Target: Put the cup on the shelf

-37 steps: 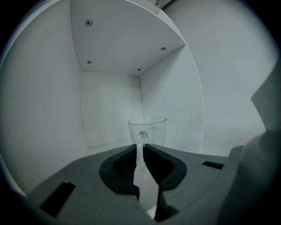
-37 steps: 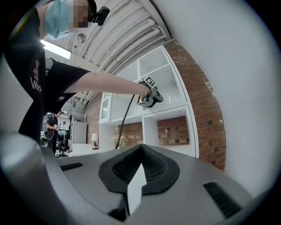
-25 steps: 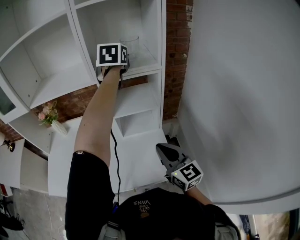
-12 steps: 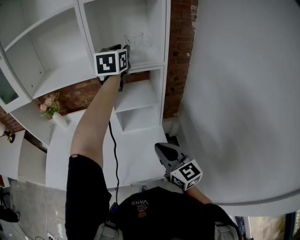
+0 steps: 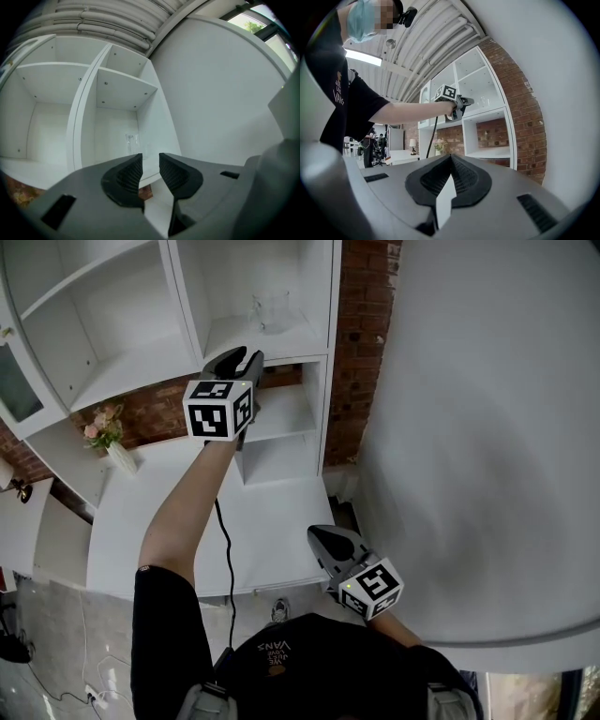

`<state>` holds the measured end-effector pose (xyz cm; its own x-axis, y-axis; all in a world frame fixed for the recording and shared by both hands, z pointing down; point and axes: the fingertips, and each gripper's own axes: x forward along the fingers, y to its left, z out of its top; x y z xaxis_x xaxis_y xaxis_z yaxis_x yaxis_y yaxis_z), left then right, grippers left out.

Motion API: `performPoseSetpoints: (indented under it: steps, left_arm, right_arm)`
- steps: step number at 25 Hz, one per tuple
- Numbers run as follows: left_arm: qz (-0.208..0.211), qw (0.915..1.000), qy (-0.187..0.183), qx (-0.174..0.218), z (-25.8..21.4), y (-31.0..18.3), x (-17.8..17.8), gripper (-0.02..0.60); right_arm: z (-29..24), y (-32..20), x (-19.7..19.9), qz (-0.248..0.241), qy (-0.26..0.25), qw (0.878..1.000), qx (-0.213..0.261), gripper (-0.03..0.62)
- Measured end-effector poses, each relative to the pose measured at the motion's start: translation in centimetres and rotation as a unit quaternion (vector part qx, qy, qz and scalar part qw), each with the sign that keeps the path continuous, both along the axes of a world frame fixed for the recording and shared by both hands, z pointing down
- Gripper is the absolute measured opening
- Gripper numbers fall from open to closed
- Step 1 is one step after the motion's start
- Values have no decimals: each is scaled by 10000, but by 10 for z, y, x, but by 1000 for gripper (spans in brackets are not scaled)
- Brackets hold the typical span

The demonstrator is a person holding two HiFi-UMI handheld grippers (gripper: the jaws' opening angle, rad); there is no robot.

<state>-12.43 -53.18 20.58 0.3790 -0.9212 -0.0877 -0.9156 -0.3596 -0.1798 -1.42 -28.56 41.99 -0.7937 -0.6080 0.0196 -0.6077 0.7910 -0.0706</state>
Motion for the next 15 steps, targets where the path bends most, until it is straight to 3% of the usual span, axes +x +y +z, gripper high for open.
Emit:
performPoseSetpoints:
  steps: [6, 10, 15]
  left_arm:
    - [211, 9994, -180, 190, 31, 57, 18, 89]
    - [305, 9992, -87, 245, 53, 97, 25, 31]
    - [446, 9989, 9, 150, 83, 147, 30, 8]
  right_arm:
    - [6, 23, 10, -58, -50, 10000, -56, -5]
    - [11, 39, 14, -58, -67, 9999, -69, -5]
    - [17, 60, 19, -53, -34, 9999, -119, -5]
